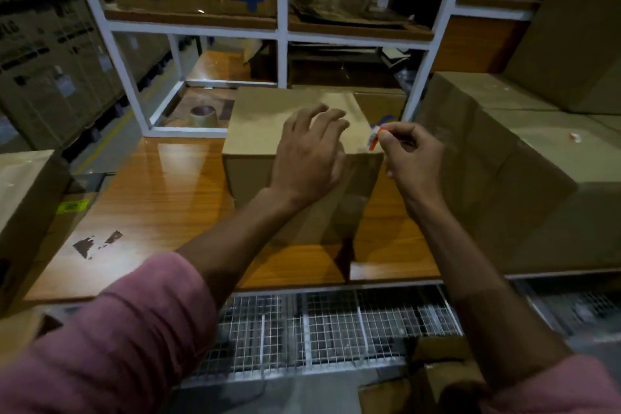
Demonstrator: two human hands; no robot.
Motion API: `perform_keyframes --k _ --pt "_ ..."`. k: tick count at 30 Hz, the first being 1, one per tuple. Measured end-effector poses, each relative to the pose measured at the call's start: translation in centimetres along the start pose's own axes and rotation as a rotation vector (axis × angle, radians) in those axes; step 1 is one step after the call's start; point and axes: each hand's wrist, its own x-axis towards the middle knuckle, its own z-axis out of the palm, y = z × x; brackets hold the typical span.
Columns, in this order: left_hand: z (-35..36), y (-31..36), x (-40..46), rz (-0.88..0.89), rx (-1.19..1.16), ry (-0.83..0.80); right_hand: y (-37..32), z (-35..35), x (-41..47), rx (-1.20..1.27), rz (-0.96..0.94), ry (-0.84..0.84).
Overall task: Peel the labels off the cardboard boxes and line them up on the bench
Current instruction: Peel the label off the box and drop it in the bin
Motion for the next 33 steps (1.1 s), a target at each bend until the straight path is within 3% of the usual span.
perform_keyframes --k 3,5,12,18,27,33 --pt "1.6 6.0 -1.2 0.028 -0.120 0.055 2.2 -4.0 -3.0 0.049 0.033 0.072" --pt "3.2 10.0 -2.7 0.012 -0.202 0.009 4.2 -7.2 -5.4 0.053 0.103 0.120" --pt "9.4 22.0 -9.2 0.005 -0.288 -0.496 12.1 -17.8 -14.5 -0.123 0.412 0.193" --pt "13.4 30.8 -13.9 0.068 -0.336 -0.764 18.9 -26.8 -23.4 -0.228 0.628 0.286" --pt "18.6 42.0 -18.7 0.261 -0.351 -0.986 26.9 -37.0 -32.5 -0.466 0.843 0.385" --pt "21.6 46.7 -21.3 0.363 -0.385 -1.046 31.7 -41.0 -35.4 -0.532 0.971 0.427"
